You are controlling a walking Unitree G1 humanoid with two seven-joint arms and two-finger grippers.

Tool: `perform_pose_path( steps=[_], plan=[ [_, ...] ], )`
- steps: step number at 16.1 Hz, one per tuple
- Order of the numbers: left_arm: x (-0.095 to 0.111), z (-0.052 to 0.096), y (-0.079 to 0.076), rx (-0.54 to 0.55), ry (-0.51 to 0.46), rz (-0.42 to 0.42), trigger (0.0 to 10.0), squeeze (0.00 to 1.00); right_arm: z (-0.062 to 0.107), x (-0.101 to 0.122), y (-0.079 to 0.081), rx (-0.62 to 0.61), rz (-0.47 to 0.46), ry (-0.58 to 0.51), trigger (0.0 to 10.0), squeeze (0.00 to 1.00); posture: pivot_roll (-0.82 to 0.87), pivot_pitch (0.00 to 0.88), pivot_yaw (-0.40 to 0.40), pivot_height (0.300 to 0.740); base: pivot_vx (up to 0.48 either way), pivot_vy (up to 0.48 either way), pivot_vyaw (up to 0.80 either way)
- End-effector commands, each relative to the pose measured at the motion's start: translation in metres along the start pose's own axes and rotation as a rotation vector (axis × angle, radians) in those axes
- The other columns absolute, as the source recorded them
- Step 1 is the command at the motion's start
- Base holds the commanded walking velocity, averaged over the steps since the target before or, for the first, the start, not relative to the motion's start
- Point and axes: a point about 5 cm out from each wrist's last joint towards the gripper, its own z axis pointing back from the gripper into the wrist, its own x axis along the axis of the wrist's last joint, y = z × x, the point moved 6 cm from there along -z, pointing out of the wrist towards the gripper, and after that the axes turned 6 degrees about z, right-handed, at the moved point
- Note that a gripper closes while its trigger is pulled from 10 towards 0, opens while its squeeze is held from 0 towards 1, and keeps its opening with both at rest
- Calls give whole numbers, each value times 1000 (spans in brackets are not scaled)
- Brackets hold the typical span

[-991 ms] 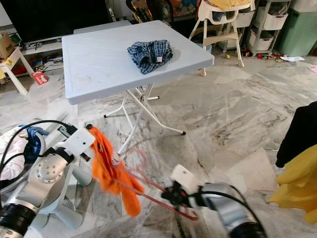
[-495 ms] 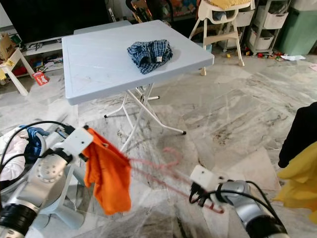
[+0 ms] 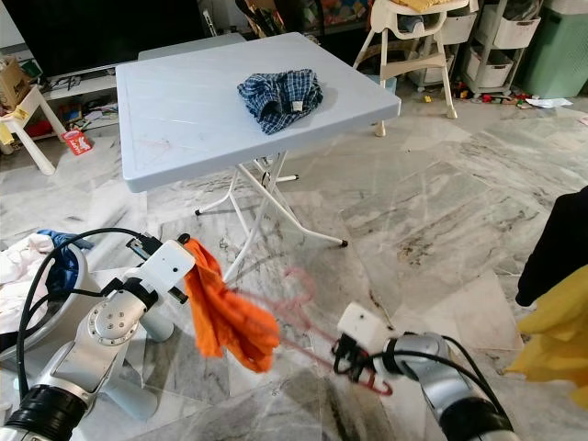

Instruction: Hang hanger

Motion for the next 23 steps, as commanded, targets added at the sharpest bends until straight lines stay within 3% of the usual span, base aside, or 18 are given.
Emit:
perform_pose_path(
  steps=[1, 4, 6, 10, 14, 17, 18, 21, 23],
  plan=[
    [15, -5, 7, 8, -57, -47, 10000, 0, 0, 10, 7, 54, 42, -37, 10000, 0, -63, 0, 106, 740, 0, 0, 0],
    [25, -2, -5, -79, -124, -59, 10000, 0, -1, 11, 11, 79, 43, -47, 10000, 0, -60, 0, 105, 740, 0, 0, 0],
    [24, 3, -14, -148, -131, -40, 10000, 0, 1, 7, 4, 41, 40, -34, 10000, 0, -58, 0, 106, 740, 0, 0, 0],
    [18, 8, -11, -192, -130, -79, 10000, 0, 14, 5, -4, 37, 41, -36, 10000, 0, -58, 0, 108, 740, 0, 0, 0],
    [5, 13, -6, -252, -100, -182, 10000, 0, 30, 10, 4, 129, 55, -83, 10000, 0, -62, 0, 112, 740, 0, 0, 0],
    [-3, 21, -15, -317, -94, -237, 10000, 0, 44, 29, 9, 200, 83, -164, 10000, 0, -65, 0, 116, 740, 0, 0, 0],
    [-3, 23, -18, -336, -98, -242, 10000, 0, 51, 33, 7, 208, 106, -175, 10000, 0, -64, 0, 117, 740, 0, 0, 0],
    [-13, 29, -22, -368, -59, -235, 10000, 0, 68, 19, -23, 115, 131, -101, 10000, 0, -62, 0, 113, 740, 0, 0, 0],
    [-25, 29, -20, -347, -5, -244, 10000, 0, 72, 20, -25, 119, 129, -103, 10000, 0, -61, 0, 110, 740, 0, 0, 0]
  ],
)
